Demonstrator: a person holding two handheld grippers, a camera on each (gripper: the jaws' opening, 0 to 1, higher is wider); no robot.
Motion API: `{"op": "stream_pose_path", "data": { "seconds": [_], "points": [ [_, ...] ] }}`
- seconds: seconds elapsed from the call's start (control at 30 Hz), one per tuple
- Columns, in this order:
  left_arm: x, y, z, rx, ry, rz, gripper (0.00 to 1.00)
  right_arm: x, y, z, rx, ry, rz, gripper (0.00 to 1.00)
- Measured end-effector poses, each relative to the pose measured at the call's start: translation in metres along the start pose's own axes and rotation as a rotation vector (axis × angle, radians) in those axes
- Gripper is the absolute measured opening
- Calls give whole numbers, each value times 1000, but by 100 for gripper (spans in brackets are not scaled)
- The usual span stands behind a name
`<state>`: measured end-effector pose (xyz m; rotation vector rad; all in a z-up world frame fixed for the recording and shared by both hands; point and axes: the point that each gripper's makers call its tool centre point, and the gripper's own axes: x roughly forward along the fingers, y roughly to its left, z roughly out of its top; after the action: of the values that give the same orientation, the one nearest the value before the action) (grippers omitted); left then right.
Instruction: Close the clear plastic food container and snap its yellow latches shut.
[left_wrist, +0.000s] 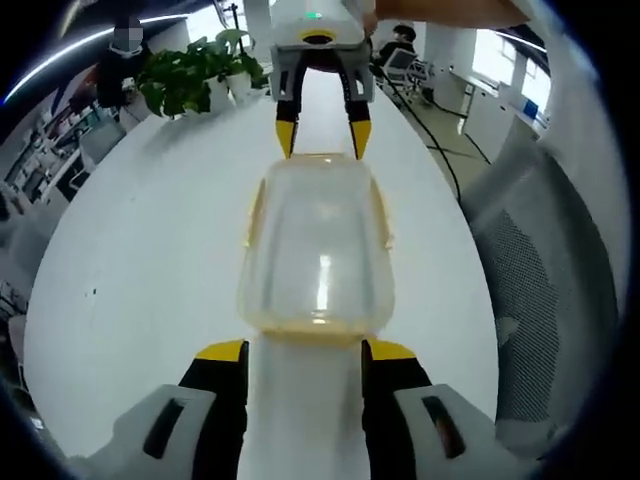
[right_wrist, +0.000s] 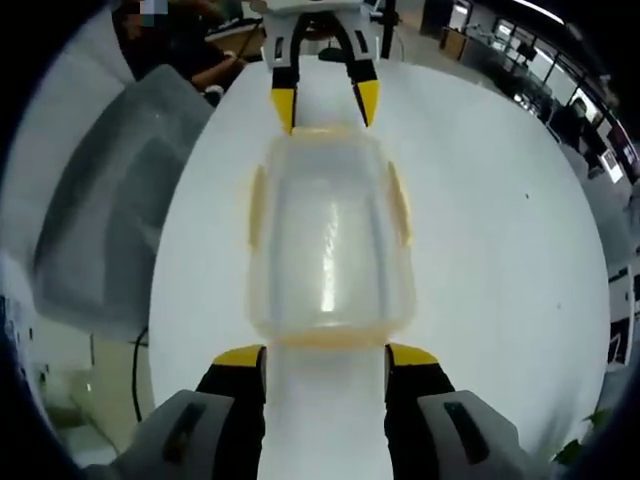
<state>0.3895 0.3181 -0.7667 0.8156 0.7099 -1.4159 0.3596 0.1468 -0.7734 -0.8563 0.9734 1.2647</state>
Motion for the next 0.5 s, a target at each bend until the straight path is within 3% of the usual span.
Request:
{"op": "stream_pose_path", "data": {
  "seconds": [0.1,0.17,0.27,0.37,0.5],
  "points": [
    [-4,4,-1,38,20,59,43,-4,0,-3,11,20,-36,45],
    [-5,-1,3,-6,-5,53,43,-6,1,0,73,-6,-47,45],
    [-11,3,8,-70,-39,102,42,-10,-3,0,99,-8,-89,44],
    [-16,8,12,-160,-67,146,42,-14,-6,13,226,-87,-113,43],
    [-20,15,12,-214,-77,214,42,-19,-16,19,330,-136,-189,42]
  ]
}}
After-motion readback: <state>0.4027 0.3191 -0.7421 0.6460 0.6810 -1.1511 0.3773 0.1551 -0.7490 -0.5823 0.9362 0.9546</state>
